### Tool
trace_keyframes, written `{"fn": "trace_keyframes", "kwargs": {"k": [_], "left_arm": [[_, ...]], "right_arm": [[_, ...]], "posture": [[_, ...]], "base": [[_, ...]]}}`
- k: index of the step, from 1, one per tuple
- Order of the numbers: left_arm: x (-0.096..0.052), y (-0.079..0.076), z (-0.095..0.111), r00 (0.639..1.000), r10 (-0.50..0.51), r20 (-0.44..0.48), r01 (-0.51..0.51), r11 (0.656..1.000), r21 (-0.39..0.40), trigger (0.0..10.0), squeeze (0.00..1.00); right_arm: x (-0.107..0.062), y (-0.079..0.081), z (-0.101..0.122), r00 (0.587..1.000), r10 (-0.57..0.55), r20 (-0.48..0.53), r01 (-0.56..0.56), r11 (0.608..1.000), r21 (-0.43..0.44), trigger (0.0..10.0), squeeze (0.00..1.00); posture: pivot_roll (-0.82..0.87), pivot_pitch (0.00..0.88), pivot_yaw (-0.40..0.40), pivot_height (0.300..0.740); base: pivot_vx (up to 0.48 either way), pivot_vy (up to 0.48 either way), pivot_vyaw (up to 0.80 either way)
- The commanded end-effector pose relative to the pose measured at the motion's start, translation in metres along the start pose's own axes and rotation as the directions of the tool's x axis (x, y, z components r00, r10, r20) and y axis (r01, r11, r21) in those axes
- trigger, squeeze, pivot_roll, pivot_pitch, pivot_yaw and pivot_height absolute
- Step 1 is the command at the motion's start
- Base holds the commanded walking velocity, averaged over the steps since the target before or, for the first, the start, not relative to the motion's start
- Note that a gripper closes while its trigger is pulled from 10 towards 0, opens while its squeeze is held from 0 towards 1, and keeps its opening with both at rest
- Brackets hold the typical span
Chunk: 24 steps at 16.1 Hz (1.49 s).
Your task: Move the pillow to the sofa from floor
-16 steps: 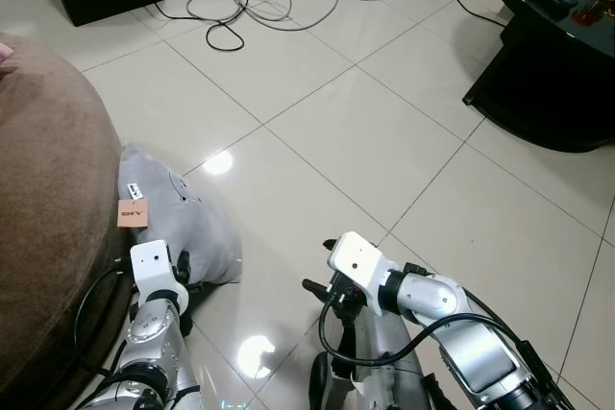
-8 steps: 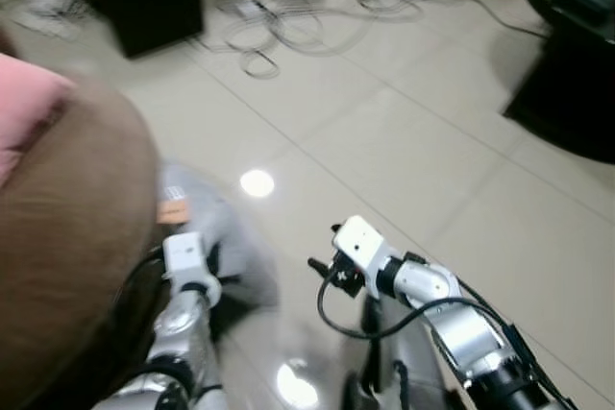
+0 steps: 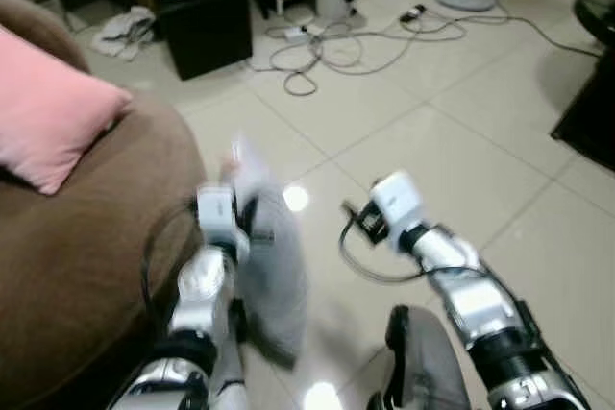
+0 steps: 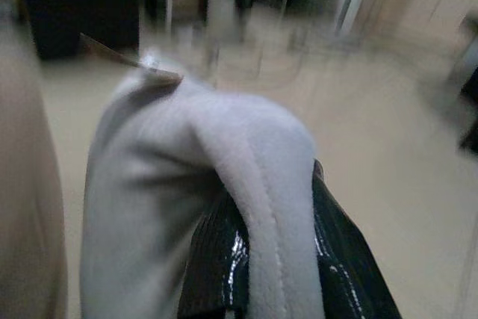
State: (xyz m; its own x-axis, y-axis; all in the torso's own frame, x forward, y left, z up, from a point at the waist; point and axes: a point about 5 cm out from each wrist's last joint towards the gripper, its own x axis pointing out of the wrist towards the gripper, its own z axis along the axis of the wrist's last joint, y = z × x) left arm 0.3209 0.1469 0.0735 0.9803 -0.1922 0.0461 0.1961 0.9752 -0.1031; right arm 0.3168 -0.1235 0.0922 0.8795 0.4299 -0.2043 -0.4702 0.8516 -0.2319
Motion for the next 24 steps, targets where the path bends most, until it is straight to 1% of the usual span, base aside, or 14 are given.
{"fn": "trace_keyframes", "kwargs": {"k": [1, 3, 4, 5, 7, 8, 9, 10, 11, 13, 14, 16, 20, 24], "left_arm": [[0.004, -0.002, 0.025, 0.994, -0.036, 0.103, 0.03, 0.998, 0.06, 0.0, 0.0], [-0.001, -0.001, 0.062, 0.977, -0.022, 0.214, 0.006, 0.997, 0.074, 0.0, 0.0], [-0.004, 0.001, 0.075, 0.968, -0.014, 0.25, -0.007, 0.996, 0.084, 1.8, 0.0], [-0.005, 0.003, 0.079, 0.967, -0.004, 0.253, -0.02, 0.996, 0.092, 10.0, 0.0], [-0.009, 0.004, 0.086, 0.975, 0.02, 0.221, -0.036, 0.997, 0.066, 10.0, 0.0], [-0.011, 0.001, 0.087, 0.98, 0.001, 0.198, -0.017, 0.997, 0.079, 10.0, 0.0], [-0.014, -0.002, 0.088, 0.987, -0.028, 0.158, 0.006, 0.991, 0.136, 10.0, 0.0], [-0.016, -0.003, 0.089, 0.99, -0.017, 0.142, -0.007, 0.986, 0.167, 10.0, 0.0], [-0.017, 0.0, 0.091, 0.988, 0.02, 0.15, -0.046, 0.984, 0.174, 10.0, 0.0], [-0.019, 0.003, 0.089, 0.991, 0.023, 0.134, -0.044, 0.986, 0.161, 10.0, 0.0], [-0.022, 0.008, 0.088, 0.992, 0.044, 0.122, -0.06, 0.989, 0.136, 10.0, 0.0], [-0.026, 0.012, 0.084, 0.992, 0.085, 0.095, -0.098, 0.985, 0.145, 10.0, 0.0], [-0.024, 0.013, 0.084, 0.988, 0.119, 0.097, -0.133, 0.979, 0.153, 10.0, 0.0], [-0.027, 0.011, 0.087, 0.985, 0.131, 0.115, -0.149, 0.976, 0.161, 10.0, 0.0]], "right_arm": [[-0.002, -0.008, 0.003, 0.999, -0.041, 0.013, 0.04, 0.998, 0.051, 10.0, 0.0], [-0.006, -0.017, 0.009, 0.993, -0.116, 0.034, 0.112, 0.987, 0.117, 10.0, 0.0], [-0.007, -0.017, 0.013, 0.988, -0.146, 0.049, 0.137, 0.978, 0.157, 10.0, 0.0], [-0.005, -0.017, 0.015, 0.986, -0.16, 0.052, 0.149, 0.974, 0.173, 10.0, 0.0], [-0.003, -0.013, 0.022, 0.986, -0.15, 0.077, 0.136, 0.976, 0.168, 10.0, 0.0], [-0.003, -0.012, 0.025, 0.985, -0.152, 0.086, 0.136, 0.976, 0.171, 10.0, 0.0], [-0.003, -0.012, 0.029, 0.981, -0.167, 0.096, 0.147, 0.971, 0.19, 10.0, 0.0], [-0.003, -0.011, 0.032, 0.98, -0.171, 0.102, 0.149, 0.968, 0.2, 10.0, 0.0], [-0.002, -0.011, 0.035, 0.98, -0.168, 0.11, 0.144, 0.97, 0.196, 10.0, 0.0], [-0.001, -0.011, 0.035, 0.98, -0.168, 0.108, 0.145, 0.97, 0.196, 10.0, 0.0], [-0.001, -0.013, 0.036, 0.98, -0.171, 0.106, 0.148, 0.969, 0.198, 10.0, 0.0], [0.001, -0.012, 0.038, 0.981, -0.163, 0.109, 0.139, 0.971, 0.196, 10.0, 0.0], [0.006, -0.007, 0.044, 0.984, -0.127, 0.122, 0.103, 0.977, 0.187, 10.0, 0.0], [0.009, -0.003, 0.048, 0.986, -0.099, 0.136, 0.074, 0.98, 0.182, 10.0, 0.0]], "posture": [[0.12, 0.0, -0.011, 0.52], [0.13, 0.0, -0.029, 0.52], [0.14, 0.0, -0.036, 0.525], [0.14, 0.0, -0.045, 0.535], [0.14, 0.0, -0.037, 0.555], [0.14, 0.0, -0.038, 0.56], [0.15, 0.0, -0.044, 0.569], [0.14, 0.0, -0.042, 0.579], [0.14, 0.0, -0.039, 0.589], [0.14, 0.0, -0.037, 0.599], [0.15, 0.0, -0.037, 0.609], [0.15, 0.0, -0.038, 0.633], [0.17, 0.0, -0.055, 0.668], [0.18, 0.0, -0.075, 0.697]], "base": [[0.0, 0.0, 0.0], [0.0, 0.0, 0.0], [0.0, 0.0, 0.0], [0.0, 0.0, 0.0], [0.0, 0.0, 0.0], [0.0, 0.0, 0.0], [0.0, 0.0, 0.0], [0.0, 0.0, 0.0], [0.0, 0.0, 0.0], [0.0, 0.0, 0.0], [0.0, 0.0, 0.0], [0.0, 0.0, 0.0], [0.0, 0.0, 0.0], [0.0, 0.0, 0.0]]}}
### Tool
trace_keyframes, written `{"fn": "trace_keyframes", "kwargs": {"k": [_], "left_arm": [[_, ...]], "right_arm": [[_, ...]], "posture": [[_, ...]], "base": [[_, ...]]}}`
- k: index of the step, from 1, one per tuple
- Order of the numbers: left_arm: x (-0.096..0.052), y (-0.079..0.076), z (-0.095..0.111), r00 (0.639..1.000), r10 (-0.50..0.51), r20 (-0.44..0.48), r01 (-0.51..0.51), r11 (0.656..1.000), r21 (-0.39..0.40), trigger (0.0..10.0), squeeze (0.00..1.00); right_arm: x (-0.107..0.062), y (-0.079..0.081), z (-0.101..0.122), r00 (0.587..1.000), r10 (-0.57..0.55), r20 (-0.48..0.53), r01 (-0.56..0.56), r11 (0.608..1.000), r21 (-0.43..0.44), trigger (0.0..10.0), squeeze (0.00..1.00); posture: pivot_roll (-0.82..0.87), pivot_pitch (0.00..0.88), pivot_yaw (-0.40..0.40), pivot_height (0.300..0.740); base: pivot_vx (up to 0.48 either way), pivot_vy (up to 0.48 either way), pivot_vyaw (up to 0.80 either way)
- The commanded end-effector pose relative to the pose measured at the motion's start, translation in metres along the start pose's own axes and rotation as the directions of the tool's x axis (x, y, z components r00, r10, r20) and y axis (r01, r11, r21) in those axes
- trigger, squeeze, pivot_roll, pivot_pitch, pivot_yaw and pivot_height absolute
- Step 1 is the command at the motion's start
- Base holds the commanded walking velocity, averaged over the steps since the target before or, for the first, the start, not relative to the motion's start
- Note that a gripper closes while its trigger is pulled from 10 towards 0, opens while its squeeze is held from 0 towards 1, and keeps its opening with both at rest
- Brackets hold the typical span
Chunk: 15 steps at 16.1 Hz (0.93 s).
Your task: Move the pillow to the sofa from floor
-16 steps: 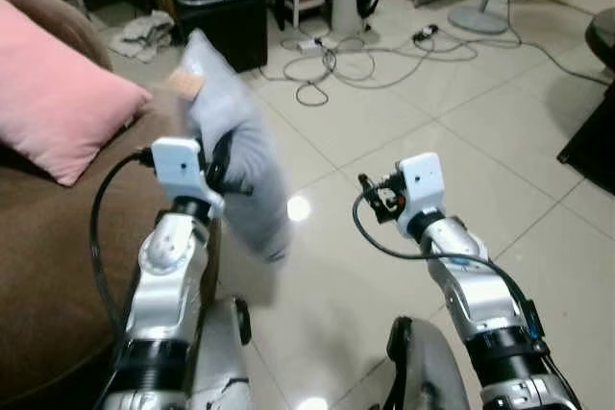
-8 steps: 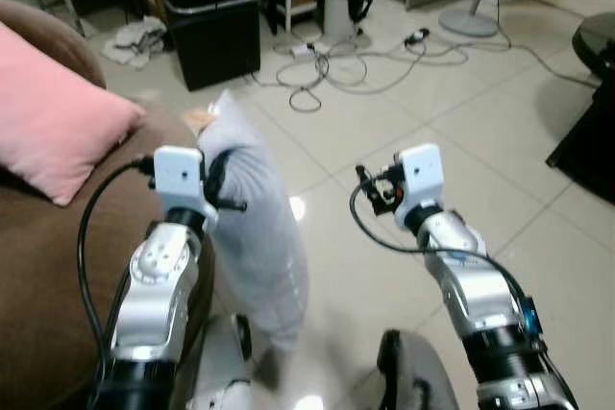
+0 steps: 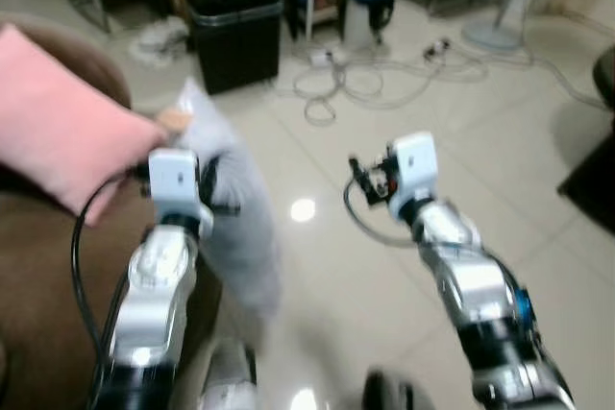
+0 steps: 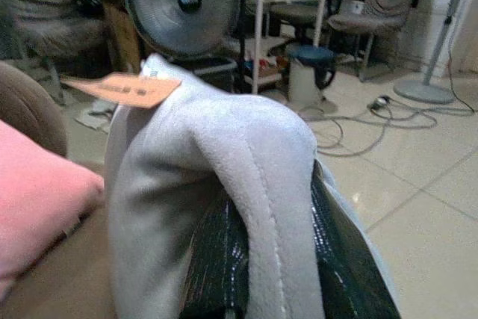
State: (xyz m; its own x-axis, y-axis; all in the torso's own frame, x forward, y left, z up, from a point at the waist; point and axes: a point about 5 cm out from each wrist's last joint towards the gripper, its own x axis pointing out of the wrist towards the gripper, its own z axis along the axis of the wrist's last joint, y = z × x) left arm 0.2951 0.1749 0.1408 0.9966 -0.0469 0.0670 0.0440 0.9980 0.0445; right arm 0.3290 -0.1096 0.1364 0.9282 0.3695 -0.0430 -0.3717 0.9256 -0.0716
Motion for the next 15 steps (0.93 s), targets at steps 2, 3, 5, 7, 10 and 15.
{"fn": "trace_keyframes", "kwargs": {"k": [2, 3, 5, 7, 10, 15], "left_arm": [[-0.0001, -0.0005, 0.02, 0.995, 0.004, 0.099, -0.006, 1.0, 0.023, 10.0, 0.0], [-0.0009, -0.0002, 0.02, 0.995, 0.009, 0.1, -0.012, 1.0, 0.025, 10.0, 0.0], [-0.0017, -0.0045, 0.0169, 0.996, -0.01, 0.086, 0.008, 1.0, 0.027, 10.0, 0.0], [-0.0015, -0.0059, 0.016, 0.996, -0.019, 0.081, 0.016, 0.999, 0.032, 10.0, 0.0], [0.001, -0.0058, 0.0161, 0.997, -0.017, 0.079, 0.014, 0.999, 0.032, 10.0, 0.0], [0.0001, -0.0037, 0.0143, 0.997, -0.001, 0.072, -0.001, 1.0, 0.024, 10.0, 0.0]], "right_arm": [[0.0023, 0.0042, 0.0022, 1.0, 0.03, 0.0, -0.03, 1.0, 0.003, 10.0, 0.0], [0.0018, 0.0054, 0.0009, 0.999, 0.037, -0.003, -0.037, 0.999, 0.004, 10.0, 0.0], [0.0018, 0.007, -0.0014, 0.999, 0.048, -0.013, -0.048, 0.999, 0.002, 10.0, 0.0], [0.0019, 0.0071, -0.002, 0.999, 0.05, -0.015, -0.05, 0.999, 0.001, 10.0, 0.0], [0.0037, 0.0078, -0.0021, 0.998, 0.054, -0.016, -0.053, 0.999, 0.009, 10.0, 0.0], [0.0075, 0.0106, -0.0015, 0.999, 0.048, -0.004, -0.048, 0.999, 0.008, 10.0, 0.0]], "posture": [[0.19, 0.0, -0.079, 0.712], [0.19, 0.0, -0.08, 0.732], [0.19, 0.0, -0.08, 0.74], [0.19, 0.0, -0.08, 0.74], [0.2, 0.0, -0.081, 0.74], [0.21, 0.0, -0.092, 0.74]], "base": [[0.0, 0.0, 0.0], [0.0, 0.0, 0.0], [0.0, 0.0, 0.0], [0.0, 0.0, 0.0], [0.0, 0.0, 0.0], [0.0, 0.0, 0.0]]}}
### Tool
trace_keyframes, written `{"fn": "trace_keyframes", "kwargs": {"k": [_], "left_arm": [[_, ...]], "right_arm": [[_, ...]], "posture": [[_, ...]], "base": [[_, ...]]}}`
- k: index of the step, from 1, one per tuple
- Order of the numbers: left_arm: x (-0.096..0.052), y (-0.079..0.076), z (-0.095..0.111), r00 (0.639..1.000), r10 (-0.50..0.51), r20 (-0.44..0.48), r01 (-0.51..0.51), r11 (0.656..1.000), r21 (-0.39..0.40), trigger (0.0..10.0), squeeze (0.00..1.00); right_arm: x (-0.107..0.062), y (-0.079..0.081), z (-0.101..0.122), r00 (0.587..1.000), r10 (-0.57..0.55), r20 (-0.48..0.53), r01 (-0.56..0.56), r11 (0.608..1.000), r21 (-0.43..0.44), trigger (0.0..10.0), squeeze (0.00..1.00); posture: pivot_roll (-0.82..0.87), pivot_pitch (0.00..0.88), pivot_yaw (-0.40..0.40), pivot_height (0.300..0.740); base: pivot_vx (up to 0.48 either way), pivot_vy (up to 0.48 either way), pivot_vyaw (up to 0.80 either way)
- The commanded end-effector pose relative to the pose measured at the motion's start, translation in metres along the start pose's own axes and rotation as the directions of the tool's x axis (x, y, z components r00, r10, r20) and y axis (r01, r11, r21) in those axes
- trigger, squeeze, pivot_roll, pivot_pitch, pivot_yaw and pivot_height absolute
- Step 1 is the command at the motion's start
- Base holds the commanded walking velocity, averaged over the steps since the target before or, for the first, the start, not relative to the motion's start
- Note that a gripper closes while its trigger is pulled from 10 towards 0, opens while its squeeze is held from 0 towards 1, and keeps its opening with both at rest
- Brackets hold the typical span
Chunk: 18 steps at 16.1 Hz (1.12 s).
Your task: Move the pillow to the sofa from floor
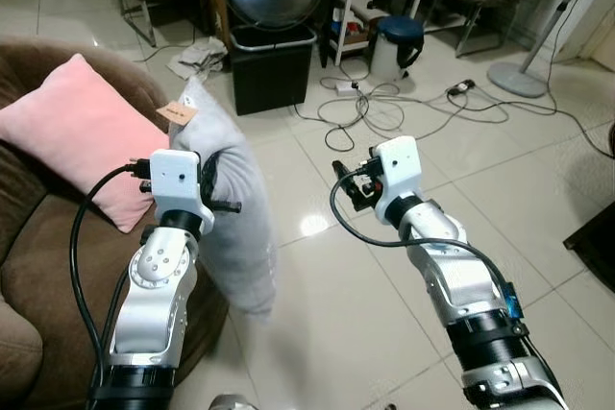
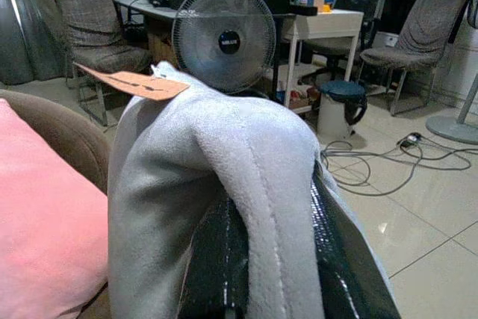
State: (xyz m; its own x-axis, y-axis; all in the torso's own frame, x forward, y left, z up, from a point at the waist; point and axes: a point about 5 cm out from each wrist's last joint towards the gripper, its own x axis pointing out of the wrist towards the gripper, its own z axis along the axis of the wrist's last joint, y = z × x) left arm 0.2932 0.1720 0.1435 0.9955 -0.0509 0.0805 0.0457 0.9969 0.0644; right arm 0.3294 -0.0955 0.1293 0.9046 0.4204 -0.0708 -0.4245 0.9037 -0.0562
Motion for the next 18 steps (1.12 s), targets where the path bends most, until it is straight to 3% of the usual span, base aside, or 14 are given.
{"fn": "trace_keyframes", "kwargs": {"k": [1, 3, 4, 9, 18], "left_arm": [[0.002, -0.002, 0.01, 0.999, 0.0, 0.054, -0.001, 1.0, 0.004, 10.0, 0.0], [0.002, -0.005, 0.011, 0.998, -0.009, 0.056, 0.008, 1.0, 0.006, 10.0, 0.0], [0.004, -0.006, 0.012, 0.998, -0.016, 0.061, 0.015, 1.0, 0.009, 10.0, 0.0], [0.007, -0.013, 0.012, 0.997, -0.045, 0.06, 0.044, 0.999, 0.019, 10.0, 0.0], [0.008, -0.012, 0.011, 0.997, -0.054, 0.05, 0.053, 0.998, 0.036, 10.0, 0.0]], "right_arm": [[0.001, -0.003, 0.003, 1.0, -0.013, 0.012, 0.013, 1.0, -0.003, 10.0, 0.0], [0.002, -0.004, 0.002, 1.0, -0.013, 0.008, 0.013, 1.0, -0.02, 10.0, 0.0], [0.003, -0.003, 0.003, 1.0, 0.002, 0.004, -0.002, 0.997, -0.074, 10.0, 0.0], [-0.001, -0.002, -0.001, 1.0, 0.007, 0.001, -0.007, 0.998, -0.066, 10.0, 0.0], [-0.002, -0.003, -0.004, 1.0, -0.006, -0.004, 0.006, 0.997, -0.074, 10.0, 0.0]], "posture": [[0.21, 0.0, -0.093, 0.74], [0.21, 0.0, -0.092, 0.74], [0.2, 0.0, -0.089, 0.74], [0.19, 0.0, -0.073, 0.74], [0.17, 0.0, -0.055, 0.74]], "base": [[0.0, 0.0, 0.0], [0.0, 0.0, 0.0], [0.0, 0.0, 0.8], [0.0, 0.0, 0.8], [0.0, 0.0, 0.8]]}}
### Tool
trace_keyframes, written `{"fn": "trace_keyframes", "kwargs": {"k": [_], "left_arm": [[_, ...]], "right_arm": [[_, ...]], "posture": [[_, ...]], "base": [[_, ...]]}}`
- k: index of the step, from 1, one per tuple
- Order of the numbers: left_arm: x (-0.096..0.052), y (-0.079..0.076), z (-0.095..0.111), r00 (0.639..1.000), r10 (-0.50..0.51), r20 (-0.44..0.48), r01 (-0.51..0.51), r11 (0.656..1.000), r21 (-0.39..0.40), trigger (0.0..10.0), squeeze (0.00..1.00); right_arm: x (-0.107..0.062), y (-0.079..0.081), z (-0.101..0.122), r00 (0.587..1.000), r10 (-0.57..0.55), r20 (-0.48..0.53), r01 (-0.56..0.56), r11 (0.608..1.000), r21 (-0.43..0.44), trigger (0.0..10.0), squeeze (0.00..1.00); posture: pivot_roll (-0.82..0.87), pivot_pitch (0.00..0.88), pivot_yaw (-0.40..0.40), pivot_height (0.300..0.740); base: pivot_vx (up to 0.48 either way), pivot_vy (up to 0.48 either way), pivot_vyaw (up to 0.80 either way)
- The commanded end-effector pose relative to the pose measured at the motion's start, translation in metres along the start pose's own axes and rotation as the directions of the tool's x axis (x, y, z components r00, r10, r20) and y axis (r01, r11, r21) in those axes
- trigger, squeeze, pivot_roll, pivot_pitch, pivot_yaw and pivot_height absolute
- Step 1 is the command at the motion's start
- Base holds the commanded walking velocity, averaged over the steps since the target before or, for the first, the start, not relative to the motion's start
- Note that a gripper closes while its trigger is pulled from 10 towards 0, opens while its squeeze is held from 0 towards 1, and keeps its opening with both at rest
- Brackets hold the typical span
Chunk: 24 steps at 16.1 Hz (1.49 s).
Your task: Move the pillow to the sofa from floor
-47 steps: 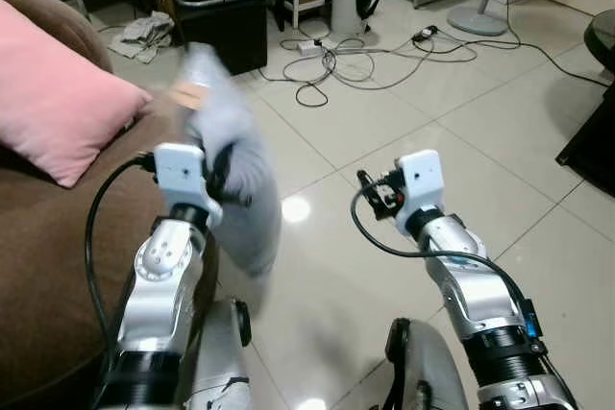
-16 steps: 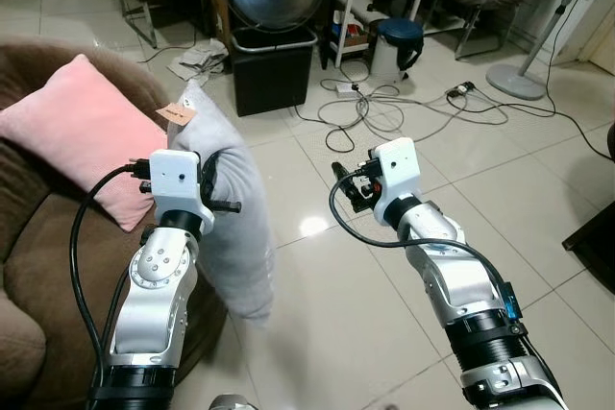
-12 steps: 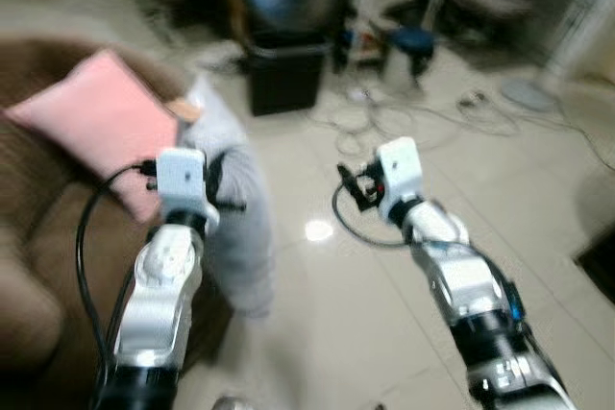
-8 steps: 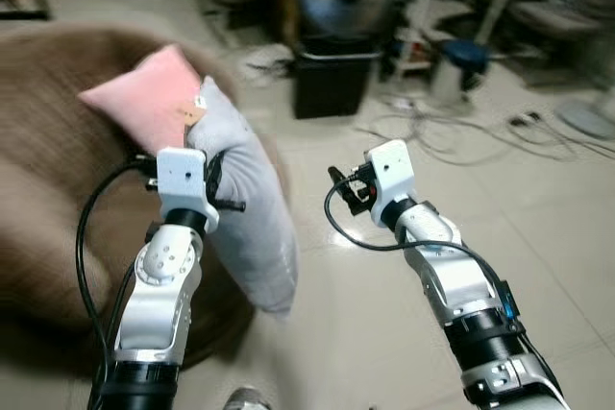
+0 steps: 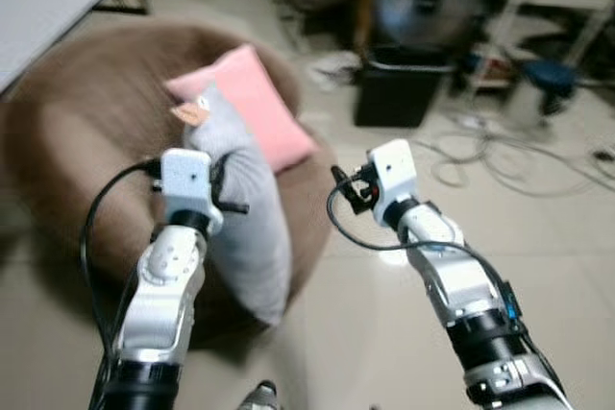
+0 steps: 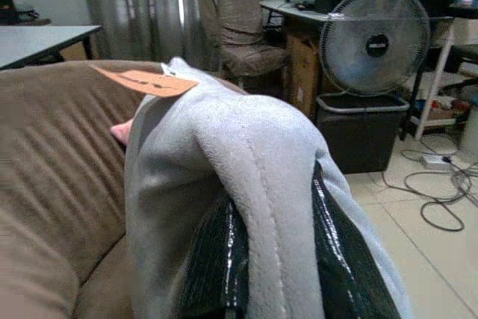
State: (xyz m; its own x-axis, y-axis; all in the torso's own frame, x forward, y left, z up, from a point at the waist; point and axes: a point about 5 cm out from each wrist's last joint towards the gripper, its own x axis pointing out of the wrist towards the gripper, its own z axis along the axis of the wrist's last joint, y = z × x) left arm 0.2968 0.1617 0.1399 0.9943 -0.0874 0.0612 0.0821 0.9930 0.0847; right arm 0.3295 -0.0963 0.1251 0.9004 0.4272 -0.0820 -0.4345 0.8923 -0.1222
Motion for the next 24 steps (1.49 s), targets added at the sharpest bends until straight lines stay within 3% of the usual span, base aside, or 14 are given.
{"fn": "trace_keyframes", "kwargs": {"k": [1, 8, 13, 16, 24], "left_arm": [[0.004, -0.002, 0.014, 0.998, -0.019, 0.066, 0.017, 1.0, 0.02, 10.0, 0.0], [0.008, -0.006, 0.013, 0.997, -0.055, 0.058, 0.054, 0.998, 0.028, 10.0, 0.0], [0.009, -0.01, 0.016, 0.993, -0.089, 0.083, 0.088, 0.996, 0.012, 10.0, 0.0], [0.008, -0.011, 0.016, 0.992, -0.09, 0.087, 0.09, 0.996, 0.006, 10.0, 0.0], [0.008, -0.009, 0.016, 0.992, -0.087, 0.093, 0.087, 0.996, 0.005, 10.0, 0.0]], "right_arm": [[-0.003, -0.003, -0.001, 1.0, -0.018, 0.003, 0.018, 1.0, -0.007, 10.0, 0.0], [-0.007, -0.009, -0.006, 0.997, -0.081, -0.006, 0.081, 0.997, 0.019, 10.0, 0.0], [-0.006, -0.015, -0.009, 0.992, -0.121, -0.033, 0.123, 0.989, 0.082, 10.0, 0.0], [-0.006, -0.015, -0.009, 0.993, -0.118, -0.03, 0.12, 0.99, 0.072, 10.0, 0.0], [-0.007, -0.013, -0.009, 0.995, -0.095, -0.027, 0.096, 0.995, 0.017, 10.0, 0.0]], "posture": [[0.17, 0.0, -0.055, 0.74], [0.15, 0.0, -0.032, 0.74], [0.15, 0.0, -0.032, 0.74], [0.16, 0.0, -0.041, 0.74], [0.15, 0.0, -0.038, 0.74]], "base": [[0.0, 0.0, 0.8], [0.0, 0.0, 0.8], [0.051, 0.0, 0.0], [0.316, 0.0, -0.8], [0.367, 0.0, 0.0]]}}
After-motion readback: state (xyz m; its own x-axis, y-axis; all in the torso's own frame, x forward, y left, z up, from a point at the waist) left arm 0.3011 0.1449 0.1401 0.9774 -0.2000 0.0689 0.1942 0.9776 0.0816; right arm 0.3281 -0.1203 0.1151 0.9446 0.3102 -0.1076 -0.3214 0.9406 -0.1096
